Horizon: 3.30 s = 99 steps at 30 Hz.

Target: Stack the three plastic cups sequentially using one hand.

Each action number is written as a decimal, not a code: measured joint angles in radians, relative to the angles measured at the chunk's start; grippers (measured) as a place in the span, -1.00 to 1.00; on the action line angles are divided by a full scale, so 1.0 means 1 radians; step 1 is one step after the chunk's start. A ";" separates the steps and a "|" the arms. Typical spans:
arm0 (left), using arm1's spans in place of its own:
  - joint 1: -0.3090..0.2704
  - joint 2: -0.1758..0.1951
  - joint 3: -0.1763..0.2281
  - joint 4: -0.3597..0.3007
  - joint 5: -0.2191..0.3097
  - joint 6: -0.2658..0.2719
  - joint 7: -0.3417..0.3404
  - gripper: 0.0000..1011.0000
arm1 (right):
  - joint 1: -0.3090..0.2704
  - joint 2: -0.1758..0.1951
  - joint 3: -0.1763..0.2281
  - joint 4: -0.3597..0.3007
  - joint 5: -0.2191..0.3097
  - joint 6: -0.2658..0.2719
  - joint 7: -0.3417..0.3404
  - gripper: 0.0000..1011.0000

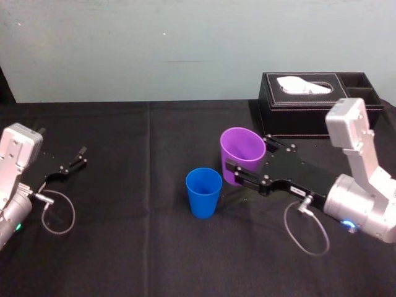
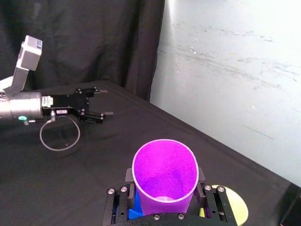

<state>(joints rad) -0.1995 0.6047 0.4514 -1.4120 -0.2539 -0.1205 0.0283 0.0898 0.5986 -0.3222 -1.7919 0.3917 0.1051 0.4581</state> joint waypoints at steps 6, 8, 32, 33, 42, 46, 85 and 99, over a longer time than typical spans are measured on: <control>0.000 0.000 0.000 0.000 0.000 0.000 0.000 1.00 | 0.034 -0.025 -0.040 0.006 -0.026 0.021 -0.009 0.44; 0.000 0.000 0.000 0.000 0.000 0.000 0.000 1.00 | 0.044 -0.033 -0.055 0.011 -0.037 0.028 -0.013 0.44; 0.000 0.000 0.000 0.000 0.000 0.000 0.000 1.00 | 0.117 -0.102 -0.123 0.082 -0.108 0.061 -0.024 0.44; 0.000 0.000 0.000 0.000 0.000 0.000 0.000 1.00 | 0.118 -0.103 -0.123 0.083 -0.109 0.061 -0.024 0.43; 0.000 0.000 0.000 0.000 0.000 0.000 0.000 1.00 | 0.131 -0.119 -0.132 0.105 -0.121 0.064 -0.023 0.43; 0.000 0.000 0.000 0.000 0.000 0.000 0.000 1.00 | 0.137 -0.127 -0.135 0.118 -0.126 0.065 -0.022 0.44; 0.000 0.000 0.000 0.000 0.000 0.000 0.000 1.00 | 0.172 -0.178 -0.155 0.242 -0.148 0.034 -0.004 0.44; 0.000 0.000 0.000 0.000 0.000 0.000 0.000 1.00 | 0.173 -0.179 -0.156 0.246 -0.148 0.034 -0.002 0.44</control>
<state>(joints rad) -0.1995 0.6047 0.4514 -1.4120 -0.2539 -0.1205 0.0283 0.2628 0.4195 -0.4777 -1.5457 0.2435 0.1387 0.4559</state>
